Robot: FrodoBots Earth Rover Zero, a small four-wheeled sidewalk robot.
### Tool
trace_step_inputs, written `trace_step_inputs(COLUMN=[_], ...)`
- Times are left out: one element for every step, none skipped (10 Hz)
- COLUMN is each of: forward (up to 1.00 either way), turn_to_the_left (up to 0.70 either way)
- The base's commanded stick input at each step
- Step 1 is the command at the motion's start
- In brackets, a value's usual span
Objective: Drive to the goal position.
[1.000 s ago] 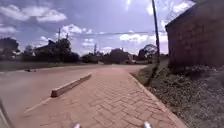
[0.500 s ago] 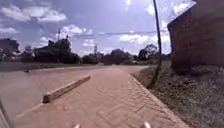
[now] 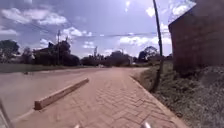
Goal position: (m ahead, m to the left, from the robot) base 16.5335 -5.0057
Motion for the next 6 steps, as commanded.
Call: trace_step_inputs(forward=[0.50, 0.50, 0.50, 0.50, 0.50, 0.50], turn_to_the_left=[0.00, 0.00, 0.00, 0.00, 0.00, 0.00])
